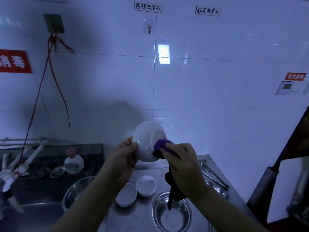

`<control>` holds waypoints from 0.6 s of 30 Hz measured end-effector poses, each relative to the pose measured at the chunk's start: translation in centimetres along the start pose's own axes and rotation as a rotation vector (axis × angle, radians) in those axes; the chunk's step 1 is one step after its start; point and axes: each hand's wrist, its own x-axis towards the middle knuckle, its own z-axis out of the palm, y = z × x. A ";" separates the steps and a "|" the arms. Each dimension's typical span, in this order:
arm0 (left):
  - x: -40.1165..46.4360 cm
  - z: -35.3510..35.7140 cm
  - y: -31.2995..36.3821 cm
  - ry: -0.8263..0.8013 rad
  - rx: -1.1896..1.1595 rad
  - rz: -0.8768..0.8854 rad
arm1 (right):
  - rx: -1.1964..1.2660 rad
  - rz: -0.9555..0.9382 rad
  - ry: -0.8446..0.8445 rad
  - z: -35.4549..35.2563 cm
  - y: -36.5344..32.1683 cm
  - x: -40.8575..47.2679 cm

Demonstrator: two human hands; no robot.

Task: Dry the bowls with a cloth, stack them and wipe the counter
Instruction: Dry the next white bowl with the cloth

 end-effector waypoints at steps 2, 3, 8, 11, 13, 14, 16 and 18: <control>-0.1 -0.1 0.0 -0.013 0.022 -0.012 | -0.089 -0.020 -0.001 -0.5 0.5 0.6; -0.2 -0.1 0.0 -0.016 0.036 -0.020 | -0.127 -0.017 0.007 -0.7 0.7 1.0; -0.7 0.2 -0.3 0.003 0.089 -0.060 | -0.078 0.080 0.044 -0.1 -0.3 2.1; -0.8 0.3 -0.3 0.033 0.068 -0.064 | 0.036 0.117 0.052 0.2 -1.4 1.9; -0.7 0.2 0.1 0.064 0.071 -0.050 | 0.075 0.084 0.007 0.2 -1.8 1.6; -0.7 0.0 0.3 0.080 0.069 -0.043 | 0.071 0.048 -0.029 0.1 -1.7 1.3; -0.7 -0.2 0.6 0.086 0.053 -0.040 | 0.051 -0.003 -0.063 -0.2 -1.3 0.9; -0.9 -0.2 0.7 0.068 0.049 -0.038 | 0.044 0.015 -0.003 -0.3 -1.0 1.2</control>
